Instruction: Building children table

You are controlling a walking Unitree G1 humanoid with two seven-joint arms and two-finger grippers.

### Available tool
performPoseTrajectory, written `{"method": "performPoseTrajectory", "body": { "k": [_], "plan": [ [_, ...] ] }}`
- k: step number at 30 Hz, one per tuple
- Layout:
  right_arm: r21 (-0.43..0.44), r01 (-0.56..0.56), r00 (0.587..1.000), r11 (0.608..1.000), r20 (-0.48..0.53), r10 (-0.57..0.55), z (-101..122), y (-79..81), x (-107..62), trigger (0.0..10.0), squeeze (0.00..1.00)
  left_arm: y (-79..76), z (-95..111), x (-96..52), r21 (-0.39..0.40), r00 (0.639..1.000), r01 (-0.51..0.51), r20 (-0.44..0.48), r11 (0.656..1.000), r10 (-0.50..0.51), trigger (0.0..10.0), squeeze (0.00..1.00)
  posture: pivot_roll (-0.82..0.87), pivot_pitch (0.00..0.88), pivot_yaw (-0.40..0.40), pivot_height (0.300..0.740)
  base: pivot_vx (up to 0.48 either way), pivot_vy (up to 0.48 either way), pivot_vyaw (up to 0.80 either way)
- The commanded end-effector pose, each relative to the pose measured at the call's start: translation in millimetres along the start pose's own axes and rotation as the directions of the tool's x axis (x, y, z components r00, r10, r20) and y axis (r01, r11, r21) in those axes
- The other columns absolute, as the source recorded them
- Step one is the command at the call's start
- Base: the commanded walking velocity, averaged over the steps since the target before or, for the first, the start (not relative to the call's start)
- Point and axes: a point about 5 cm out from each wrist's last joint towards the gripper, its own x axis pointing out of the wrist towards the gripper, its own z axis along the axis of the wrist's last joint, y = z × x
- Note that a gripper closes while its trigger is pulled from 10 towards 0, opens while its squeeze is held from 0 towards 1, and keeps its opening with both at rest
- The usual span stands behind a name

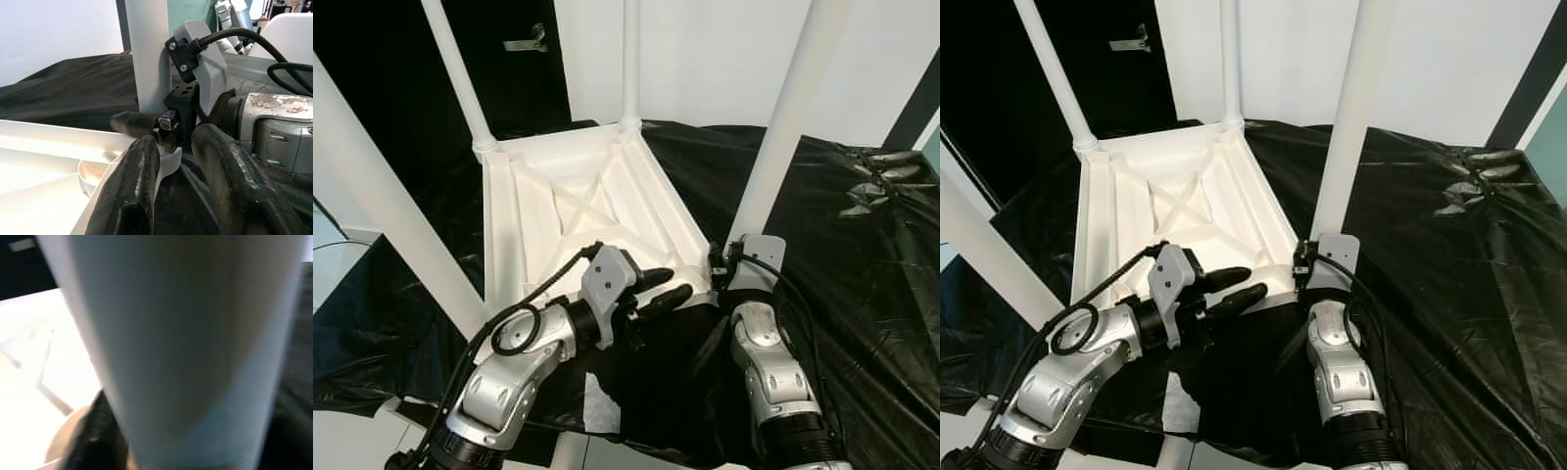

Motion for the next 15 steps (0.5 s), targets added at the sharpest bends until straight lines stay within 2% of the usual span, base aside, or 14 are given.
{"method": "performPoseTrajectory", "body": {
  "k": [1, 7, 9, 15],
  "plan": [
    [0.004, -0.041, 0.999, 0.999, 0.004, 0.041, 0, 5.7, -2.0, 10.0, 1.0, -2.6, -1, -0.1, -0.002, 1.0, 0.001, -0.009, 1.0, -0.001, 10.0, 0.0, -0.01, 0.0, -0.002, 0.74, 0.0, 0.0, 0.0],
    [-0.023, -0.147, 0.988, 0.989, 0.044, 0.148, 2, -6.3, -9.8, 10.0, 1.0, -1.2, -1, -2.7, -0.003, 1.0, -0.005, -0.01, 1.0, 0.005, 10.0, 0.0, -0.01, 0.0, -0.001, 0.74, 0.0, 0.0, 0.0],
    [-0.036, -0.201, 0.978, 0.979, 0.044, 0.202, 1, -14.9, -14.2, 10.0, 1.0, -1.0, -2, -3.4, -0.002, 1.0, -0.005, -0.013, 1.0, 0.005, 10.0, 0.0, -0.01, 0.0, -0.001, 0.74, 0.0, 0.0, 0.0],
    [-0.036, -0.201, 0.978, 0.979, 0.044, 0.202, 1, -14.9, -14.2, 10.0, 1.0, -1.0, -2, -3.4, -0.002, 1.0, -0.005, -0.013, 1.0, 0.005, 10.0, 0.0, -0.01, 0.0, -0.001, 0.74, 0.0, 0.0, 0.0]
  ]
}}
